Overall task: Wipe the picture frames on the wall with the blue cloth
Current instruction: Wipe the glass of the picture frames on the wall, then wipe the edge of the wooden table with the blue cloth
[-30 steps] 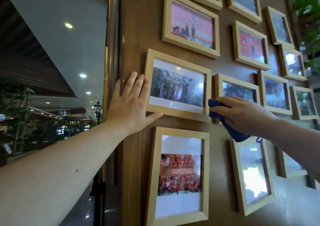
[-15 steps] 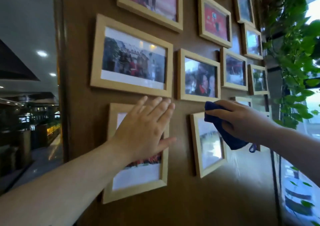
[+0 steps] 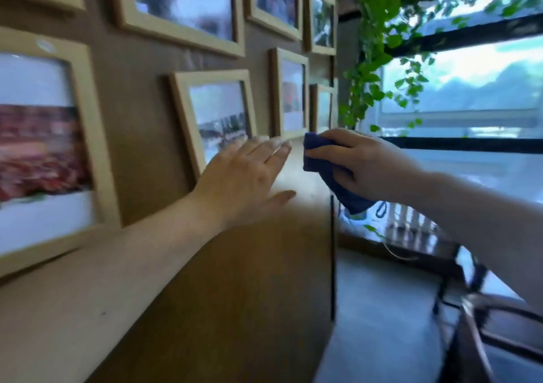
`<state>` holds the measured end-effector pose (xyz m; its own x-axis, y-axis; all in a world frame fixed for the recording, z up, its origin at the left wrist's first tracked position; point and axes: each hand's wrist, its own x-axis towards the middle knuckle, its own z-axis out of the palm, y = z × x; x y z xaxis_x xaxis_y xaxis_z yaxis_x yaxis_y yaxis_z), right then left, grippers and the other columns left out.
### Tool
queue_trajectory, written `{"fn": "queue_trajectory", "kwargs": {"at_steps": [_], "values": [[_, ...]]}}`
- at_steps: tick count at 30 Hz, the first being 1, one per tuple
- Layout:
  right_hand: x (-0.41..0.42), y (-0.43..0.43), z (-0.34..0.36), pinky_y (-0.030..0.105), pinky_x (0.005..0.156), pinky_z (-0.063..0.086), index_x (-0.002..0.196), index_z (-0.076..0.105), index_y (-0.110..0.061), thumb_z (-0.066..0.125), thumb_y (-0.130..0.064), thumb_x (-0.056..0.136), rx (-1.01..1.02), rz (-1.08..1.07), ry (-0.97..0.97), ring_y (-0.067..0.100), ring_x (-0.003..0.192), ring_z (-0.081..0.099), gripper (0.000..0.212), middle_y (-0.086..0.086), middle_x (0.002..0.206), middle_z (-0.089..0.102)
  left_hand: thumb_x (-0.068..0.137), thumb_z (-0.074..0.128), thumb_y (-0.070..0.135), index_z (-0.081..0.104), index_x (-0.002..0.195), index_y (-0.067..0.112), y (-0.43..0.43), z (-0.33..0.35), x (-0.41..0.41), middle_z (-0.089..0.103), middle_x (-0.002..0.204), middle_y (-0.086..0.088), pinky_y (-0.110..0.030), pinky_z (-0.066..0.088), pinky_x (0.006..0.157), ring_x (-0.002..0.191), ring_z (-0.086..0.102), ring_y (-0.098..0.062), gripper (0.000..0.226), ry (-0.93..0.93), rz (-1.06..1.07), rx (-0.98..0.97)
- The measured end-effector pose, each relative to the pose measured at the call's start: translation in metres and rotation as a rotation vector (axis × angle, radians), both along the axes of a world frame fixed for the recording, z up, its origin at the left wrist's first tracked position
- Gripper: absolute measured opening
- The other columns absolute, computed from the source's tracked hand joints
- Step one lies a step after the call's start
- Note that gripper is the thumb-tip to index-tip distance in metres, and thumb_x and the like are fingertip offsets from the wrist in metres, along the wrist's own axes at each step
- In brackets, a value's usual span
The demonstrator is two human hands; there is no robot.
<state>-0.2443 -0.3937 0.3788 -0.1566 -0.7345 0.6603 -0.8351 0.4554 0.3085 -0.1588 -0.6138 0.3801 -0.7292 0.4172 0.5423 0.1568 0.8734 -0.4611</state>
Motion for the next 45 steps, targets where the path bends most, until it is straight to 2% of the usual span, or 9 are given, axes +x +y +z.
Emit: {"fn": "queue_trajectory", "kwargs": {"at_steps": [8, 12, 15, 18, 26, 33, 37, 41, 45], "values": [[0.033, 0.048, -0.067, 0.040, 0.080, 0.051, 0.129, 0.054, -0.011, 0.043, -0.019, 0.086, 0.020, -0.292, -0.186, 0.036, 0.097, 0.060, 0.045, 0.016, 0.120, 0.059, 0.089, 0.048, 0.055, 0.037, 0.142, 0.006, 0.030, -0.042, -0.038, 0.048, 0.143, -0.015, -0.047, 0.034, 0.108, 0.129, 0.045, -0.032, 0.072, -0.090, -0.243, -0.029], [0.071, 0.079, -0.108, 0.047, 0.085, 0.051, 0.140, 0.038, -0.011, 0.056, -0.012, 0.085, 0.009, -0.527, -0.281, 0.036, 0.110, 0.055, 0.059, 0.014, 0.130, 0.054, 0.087, 0.050, 0.055, 0.044, 0.137, 0.004, 0.053, -0.070, -0.046, 0.055, 0.135, -0.016, -0.048, 0.041, 0.104, 0.121, 0.051, -0.034, 0.071, -0.175, -0.411, -0.021], [0.104, 0.105, -0.134, 0.045, 0.093, 0.045, 0.140, 0.039, -0.006, 0.060, -0.006, 0.083, 0.035, -0.653, -0.346, 0.036, 0.112, 0.054, 0.061, 0.016, 0.130, 0.054, 0.085, 0.053, 0.056, 0.049, 0.133, 0.004, 0.080, -0.093, -0.048, 0.059, 0.130, -0.016, -0.049, 0.046, 0.097, 0.116, 0.054, -0.034, 0.070, -0.224, -0.523, -0.025], [0.141, 0.136, -0.161, 0.042, 0.093, 0.044, 0.139, 0.041, -0.005, 0.059, -0.003, 0.081, 0.084, -0.798, -0.370, 0.036, 0.110, 0.055, 0.060, 0.017, 0.128, 0.056, 0.086, 0.050, 0.058, 0.052, 0.129, 0.004, 0.118, -0.119, -0.040, 0.061, 0.126, -0.015, -0.045, 0.047, 0.095, 0.113, 0.057, -0.032, 0.069, -0.247, -0.638, -0.044], [0.252, 0.247, -0.244, 0.042, 0.097, 0.041, 0.137, 0.043, -0.004, 0.055, 0.000, 0.081, -0.063, -1.080, -0.539, 0.035, 0.114, 0.053, 0.057, 0.017, 0.131, 0.053, 0.087, 0.042, 0.059, 0.051, 0.132, 0.001, 0.259, -0.192, 0.010, 0.059, 0.131, -0.017, -0.045, 0.045, 0.100, 0.120, 0.054, -0.033, 0.073, -0.386, -0.933, -0.135], [0.352, 0.336, -0.304, 0.040, 0.096, 0.045, 0.131, 0.049, 0.002, 0.065, -0.002, 0.072, -0.154, -1.253, -0.589, 0.033, 0.111, 0.057, 0.061, 0.019, 0.123, 0.058, 0.084, 0.046, 0.058, 0.053, 0.131, 0.003, 0.393, -0.252, 0.080, 0.061, 0.129, -0.015, -0.043, 0.045, 0.101, 0.118, 0.057, -0.032, 0.073, -0.518, -1.125, -0.186], [0.405, 0.383, -0.338, 0.041, 0.096, 0.045, 0.128, 0.052, 0.002, 0.065, 0.002, 0.069, -0.305, -1.335, -0.615, 0.033, 0.109, 0.058, 0.061, 0.018, 0.122, 0.060, 0.087, 0.051, 0.057, 0.047, 0.136, 0.005, 0.461, -0.284, 0.120, 0.057, 0.135, -0.014, -0.043, 0.041, 0.105, 0.124, 0.052, -0.031, 0.072, -0.584, -1.219, -0.228], [0.455, 0.423, -0.370, 0.034, 0.099, 0.041, 0.127, 0.054, 0.002, 0.066, 0.008, 0.067, -0.419, -1.431, -0.649, 0.033, 0.108, 0.059, 0.061, 0.018, 0.121, 0.060, 0.089, 0.042, 0.060, 0.038, 0.143, 0.009, 0.514, -0.310, 0.156, 0.049, 0.144, -0.010, -0.041, 0.033, 0.110, 0.131, 0.044, -0.028, 0.074, -0.627, -1.289, -0.289], [0.504, 0.474, -0.397, 0.044, 0.098, 0.044, 0.130, 0.051, 0.000, 0.065, 0.006, 0.069, -0.424, -1.565, -0.736, 0.037, 0.111, 0.056, 0.063, 0.020, 0.125, 0.058, 0.089, 0.035, 0.064, 0.030, 0.147, 0.012, 0.560, -0.335, 0.189, 0.042, 0.149, -0.006, -0.037, 0.025, 0.113, 0.135, 0.038, -0.024, 0.078, -0.646, -1.341, -0.341]]}}
